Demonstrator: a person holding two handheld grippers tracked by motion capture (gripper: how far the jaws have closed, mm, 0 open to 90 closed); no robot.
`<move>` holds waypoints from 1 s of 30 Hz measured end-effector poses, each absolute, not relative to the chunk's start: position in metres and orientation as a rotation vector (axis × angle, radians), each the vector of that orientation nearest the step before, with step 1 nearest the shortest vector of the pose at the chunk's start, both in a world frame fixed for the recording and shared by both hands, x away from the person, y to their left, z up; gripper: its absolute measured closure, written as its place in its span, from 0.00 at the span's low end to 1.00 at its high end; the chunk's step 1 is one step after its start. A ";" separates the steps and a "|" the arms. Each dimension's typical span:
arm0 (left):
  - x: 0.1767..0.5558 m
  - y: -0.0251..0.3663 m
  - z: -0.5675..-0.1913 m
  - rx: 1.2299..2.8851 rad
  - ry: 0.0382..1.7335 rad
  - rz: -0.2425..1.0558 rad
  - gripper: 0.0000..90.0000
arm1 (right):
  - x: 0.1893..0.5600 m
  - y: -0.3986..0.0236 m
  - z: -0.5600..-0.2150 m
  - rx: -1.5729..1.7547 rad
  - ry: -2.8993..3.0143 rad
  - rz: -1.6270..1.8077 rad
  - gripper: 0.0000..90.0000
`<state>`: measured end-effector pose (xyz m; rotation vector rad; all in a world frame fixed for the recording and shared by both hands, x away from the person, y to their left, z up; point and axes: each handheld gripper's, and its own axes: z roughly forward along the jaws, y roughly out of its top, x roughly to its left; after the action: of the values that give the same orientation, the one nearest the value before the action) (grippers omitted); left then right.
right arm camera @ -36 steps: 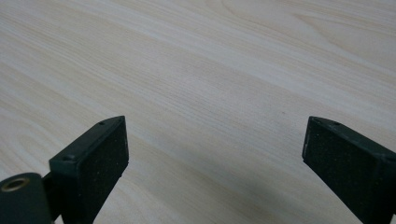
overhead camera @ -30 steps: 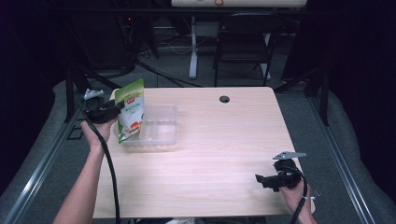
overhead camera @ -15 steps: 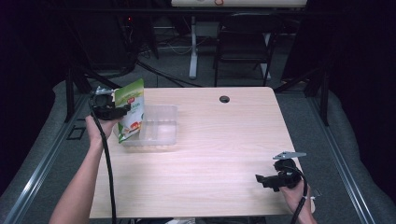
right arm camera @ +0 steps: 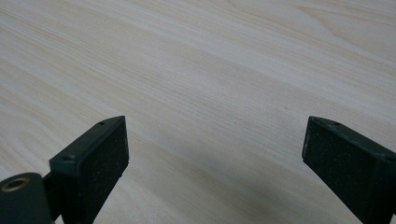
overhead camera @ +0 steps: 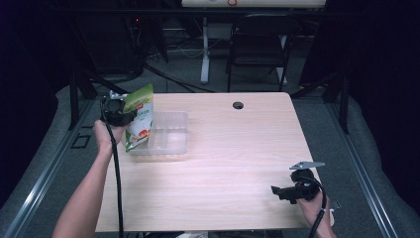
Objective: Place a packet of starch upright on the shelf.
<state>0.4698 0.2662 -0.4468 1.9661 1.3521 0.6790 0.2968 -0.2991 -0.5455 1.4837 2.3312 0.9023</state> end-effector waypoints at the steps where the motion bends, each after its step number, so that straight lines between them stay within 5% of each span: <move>1: 0.470 0.267 -0.447 1.959 1.351 0.673 0.89 | 0.297 -0.299 -0.546 1.484 2.333 0.902 0.07; 7: 0.466 0.268 -0.449 1.911 1.343 0.654 1.00 | 0.296 -0.298 -0.545 1.486 2.330 0.907 0.07; 30: 0.447 0.278 -0.464 1.547 1.426 0.594 1.00 | 0.295 -0.297 -0.545 1.484 2.331 0.895 0.07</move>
<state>0.4471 0.2785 -0.4636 1.5466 1.4258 0.5944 0.2954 -0.2968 -0.5450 1.4844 2.3310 0.8953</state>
